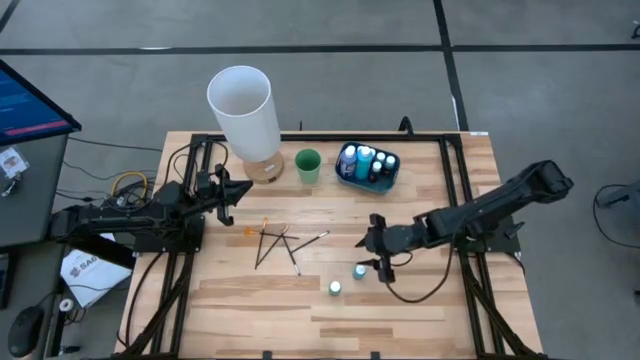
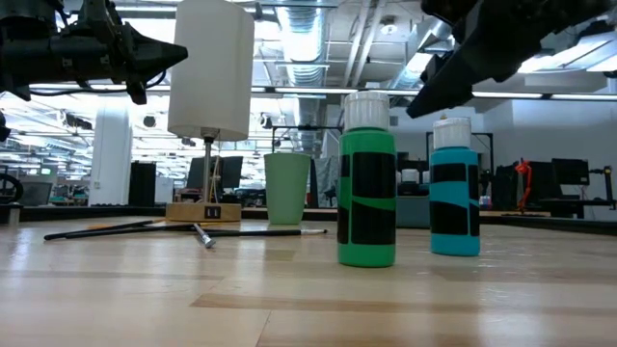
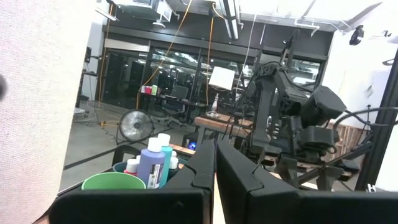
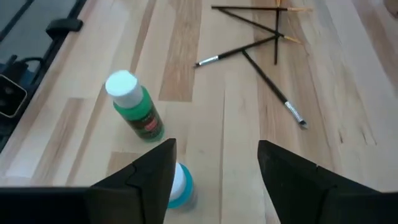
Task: Pick & Place Paint Supplies
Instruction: Put the small light green paint bottle into the blue bin
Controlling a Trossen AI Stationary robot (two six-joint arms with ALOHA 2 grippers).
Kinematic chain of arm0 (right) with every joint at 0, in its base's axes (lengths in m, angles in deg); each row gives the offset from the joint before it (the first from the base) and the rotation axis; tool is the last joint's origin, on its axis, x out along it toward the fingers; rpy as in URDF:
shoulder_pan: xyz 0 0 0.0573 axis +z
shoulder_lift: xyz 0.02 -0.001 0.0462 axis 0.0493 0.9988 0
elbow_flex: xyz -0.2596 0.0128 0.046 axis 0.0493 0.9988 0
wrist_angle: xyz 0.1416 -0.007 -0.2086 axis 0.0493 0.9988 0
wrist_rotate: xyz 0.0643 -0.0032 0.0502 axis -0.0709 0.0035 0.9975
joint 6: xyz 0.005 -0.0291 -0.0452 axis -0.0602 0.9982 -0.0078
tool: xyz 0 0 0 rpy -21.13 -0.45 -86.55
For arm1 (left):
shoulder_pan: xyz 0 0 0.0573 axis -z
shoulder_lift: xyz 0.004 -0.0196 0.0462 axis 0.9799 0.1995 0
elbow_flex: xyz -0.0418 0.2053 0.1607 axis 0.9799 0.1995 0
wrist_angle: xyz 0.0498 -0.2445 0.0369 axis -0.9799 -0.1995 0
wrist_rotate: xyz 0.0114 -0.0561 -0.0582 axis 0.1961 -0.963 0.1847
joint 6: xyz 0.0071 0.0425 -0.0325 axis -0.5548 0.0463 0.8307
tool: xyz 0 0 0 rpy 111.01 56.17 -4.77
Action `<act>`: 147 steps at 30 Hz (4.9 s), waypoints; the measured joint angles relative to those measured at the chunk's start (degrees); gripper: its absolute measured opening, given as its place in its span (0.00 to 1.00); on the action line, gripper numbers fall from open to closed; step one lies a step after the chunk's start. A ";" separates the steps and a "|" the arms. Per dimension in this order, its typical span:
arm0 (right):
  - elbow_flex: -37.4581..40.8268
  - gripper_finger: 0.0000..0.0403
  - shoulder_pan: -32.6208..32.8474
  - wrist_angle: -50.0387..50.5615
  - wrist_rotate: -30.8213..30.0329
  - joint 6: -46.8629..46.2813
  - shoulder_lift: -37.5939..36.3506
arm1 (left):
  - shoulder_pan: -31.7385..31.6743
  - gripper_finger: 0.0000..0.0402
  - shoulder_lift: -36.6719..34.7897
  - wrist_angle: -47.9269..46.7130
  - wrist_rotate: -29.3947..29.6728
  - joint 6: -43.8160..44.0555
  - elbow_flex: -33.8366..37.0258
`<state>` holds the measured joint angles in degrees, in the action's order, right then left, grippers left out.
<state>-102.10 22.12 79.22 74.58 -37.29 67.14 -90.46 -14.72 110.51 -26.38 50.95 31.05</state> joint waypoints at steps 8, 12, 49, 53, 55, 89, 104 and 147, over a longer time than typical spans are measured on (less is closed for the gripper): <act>-3.10 0.59 1.04 -0.07 1.64 -1.14 4.03 | 0.01 0.01 0.01 -0.01 -0.01 0.00 0.00; -3.15 0.59 2.26 0.26 1.81 -4.02 5.62 | 0.00 0.01 0.00 0.00 -0.01 0.00 0.00; -3.13 0.28 3.94 3.73 1.38 -7.89 8.43 | 0.01 0.01 0.01 -0.02 0.00 0.00 0.00; -3.13 0.27 4.10 3.85 -1.10 -6.97 8.43 | 0.00 0.01 0.00 -0.02 -0.01 0.01 0.00; -3.13 0.27 4.39 3.87 -3.51 -5.48 8.21 | 0.01 0.01 0.01 -0.02 0.00 0.02 0.00; 0.78 0.28 -24.94 29.01 -32.09 -8.22 -24.70 | 0.00 0.01 0.02 -0.02 0.01 0.00 0.00; 9.69 0.28 -37.04 12.15 -15.98 -2.06 -22.65 | 0.00 0.01 0.01 0.00 0.01 0.00 0.00; 12.01 0.45 -45.69 1.57 -5.35 2.07 -7.49 | 0.00 0.01 0.01 -0.02 -0.01 0.01 0.00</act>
<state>-90.09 -23.57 80.79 69.23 -35.22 59.65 -90.46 -14.71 110.49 -26.39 50.96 31.05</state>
